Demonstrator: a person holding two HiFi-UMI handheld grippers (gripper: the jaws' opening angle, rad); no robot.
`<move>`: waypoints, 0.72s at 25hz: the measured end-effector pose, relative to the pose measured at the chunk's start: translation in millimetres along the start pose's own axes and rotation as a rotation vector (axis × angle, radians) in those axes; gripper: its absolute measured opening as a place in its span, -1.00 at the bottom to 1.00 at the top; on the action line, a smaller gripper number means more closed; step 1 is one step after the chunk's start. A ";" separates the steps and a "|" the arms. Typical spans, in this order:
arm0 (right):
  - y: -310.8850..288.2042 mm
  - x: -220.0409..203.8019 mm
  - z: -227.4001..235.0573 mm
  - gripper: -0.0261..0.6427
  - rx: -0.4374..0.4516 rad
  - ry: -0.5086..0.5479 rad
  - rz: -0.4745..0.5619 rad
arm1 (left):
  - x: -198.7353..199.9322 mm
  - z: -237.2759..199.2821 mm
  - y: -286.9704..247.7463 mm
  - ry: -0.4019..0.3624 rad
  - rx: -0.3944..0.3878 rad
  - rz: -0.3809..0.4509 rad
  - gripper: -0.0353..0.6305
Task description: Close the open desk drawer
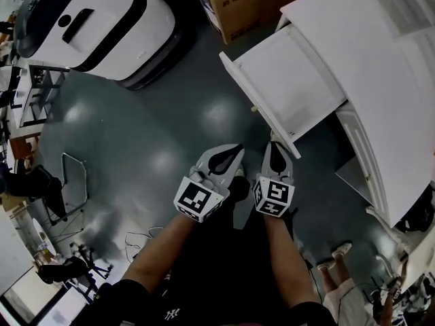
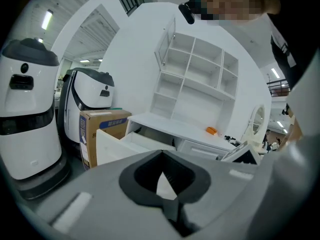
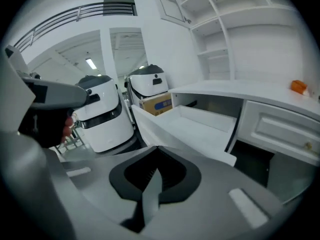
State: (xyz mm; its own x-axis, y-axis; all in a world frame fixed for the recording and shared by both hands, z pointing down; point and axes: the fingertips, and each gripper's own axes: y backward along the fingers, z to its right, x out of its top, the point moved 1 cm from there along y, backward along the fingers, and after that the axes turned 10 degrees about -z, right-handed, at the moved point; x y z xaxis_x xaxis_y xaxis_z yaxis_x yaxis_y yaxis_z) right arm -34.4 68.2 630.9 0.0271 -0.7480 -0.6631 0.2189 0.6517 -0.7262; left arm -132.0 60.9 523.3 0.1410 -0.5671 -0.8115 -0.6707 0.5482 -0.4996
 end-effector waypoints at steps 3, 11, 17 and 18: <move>-12.2 -11.4 22.0 -0.86 -0.093 -0.046 -0.019 | -5.0 -1.0 -15.1 -0.008 -0.019 -0.007 -0.89; -20.7 -13.2 40.3 -0.86 -0.138 -0.133 -0.005 | -9.3 -0.2 -46.7 -0.006 -0.059 -0.042 -0.89; -28.1 2.4 61.3 -0.86 -0.162 -0.166 0.034 | -10.9 -2.9 -72.3 -0.029 -0.090 -0.043 -0.89; -30.0 5.2 64.8 -0.86 -0.164 -0.169 0.040 | -8.9 -3.5 -77.3 -0.035 -0.094 -0.037 -0.89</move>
State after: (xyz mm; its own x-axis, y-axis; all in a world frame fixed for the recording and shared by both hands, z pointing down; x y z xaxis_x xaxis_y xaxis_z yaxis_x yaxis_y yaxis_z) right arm 22.4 36.7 661.0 0.1985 -0.7223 -0.6625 0.0528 0.6829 -0.7286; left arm -83.9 21.4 570.2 0.1912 -0.5637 -0.8036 -0.7295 0.4661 -0.5005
